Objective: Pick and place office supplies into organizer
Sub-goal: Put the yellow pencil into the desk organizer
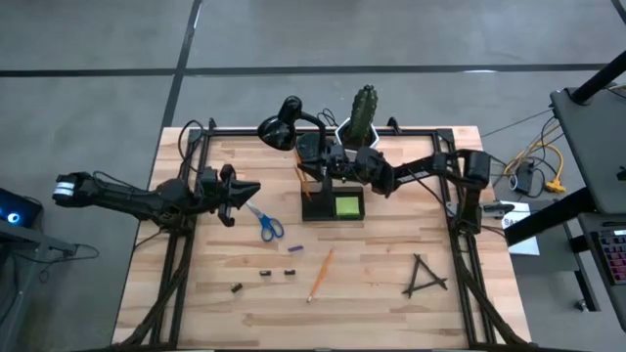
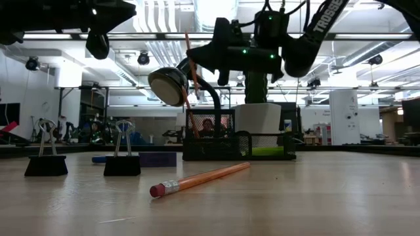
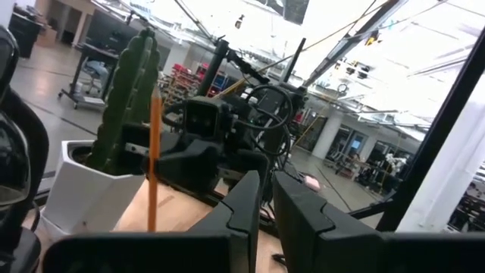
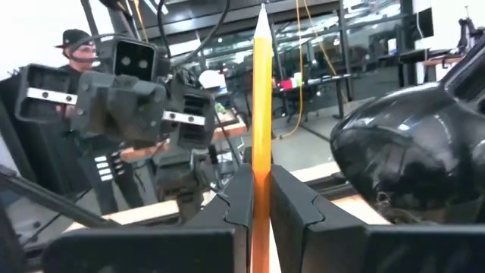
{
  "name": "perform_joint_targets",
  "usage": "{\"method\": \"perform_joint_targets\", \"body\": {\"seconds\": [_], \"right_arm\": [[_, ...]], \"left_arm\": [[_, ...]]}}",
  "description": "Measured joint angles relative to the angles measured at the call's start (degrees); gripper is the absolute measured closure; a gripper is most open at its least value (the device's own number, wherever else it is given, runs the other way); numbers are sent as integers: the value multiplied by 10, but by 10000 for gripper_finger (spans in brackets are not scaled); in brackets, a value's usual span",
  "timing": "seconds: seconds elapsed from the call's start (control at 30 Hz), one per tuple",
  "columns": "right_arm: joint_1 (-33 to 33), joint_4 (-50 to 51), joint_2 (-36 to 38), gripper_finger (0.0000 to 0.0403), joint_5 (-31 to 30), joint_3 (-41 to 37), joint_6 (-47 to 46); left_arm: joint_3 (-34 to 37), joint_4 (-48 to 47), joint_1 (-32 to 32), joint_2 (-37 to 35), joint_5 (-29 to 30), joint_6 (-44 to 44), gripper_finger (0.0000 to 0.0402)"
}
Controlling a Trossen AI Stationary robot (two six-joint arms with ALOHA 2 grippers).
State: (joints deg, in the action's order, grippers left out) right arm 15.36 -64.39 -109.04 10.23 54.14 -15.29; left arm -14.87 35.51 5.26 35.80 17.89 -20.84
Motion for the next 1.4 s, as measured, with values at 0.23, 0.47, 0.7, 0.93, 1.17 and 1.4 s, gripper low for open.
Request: {"method": "perform_joint_targets", "body": {"seconds": [0.23, 0.47, 0.7, 0.93, 1.17, 1.4], "right_arm": [[-1, -11, -53, 385, 16, 34, -3], [1, -10, -62, 385, 18, 34, -5], [6, 5, -62, 385, 18, 31, -6], [6, 8, -62, 385, 18, 22, -12], [5, 7, -62, 385, 18, 3, -12], [5, -6, -62, 385, 18, 0, -17]], "left_arm": [[0, 0, 0, -1, 0, -30, 378], [0, 0, 0, -1, 0, -43, 378], [0, 1, 0, 1, -1, -43, 378], [0, 0, 0, 2, -1, -43, 378], [0, 0, 0, 3, -1, -43, 378], [0, 0, 0, 6, -1, -43, 378]]}}
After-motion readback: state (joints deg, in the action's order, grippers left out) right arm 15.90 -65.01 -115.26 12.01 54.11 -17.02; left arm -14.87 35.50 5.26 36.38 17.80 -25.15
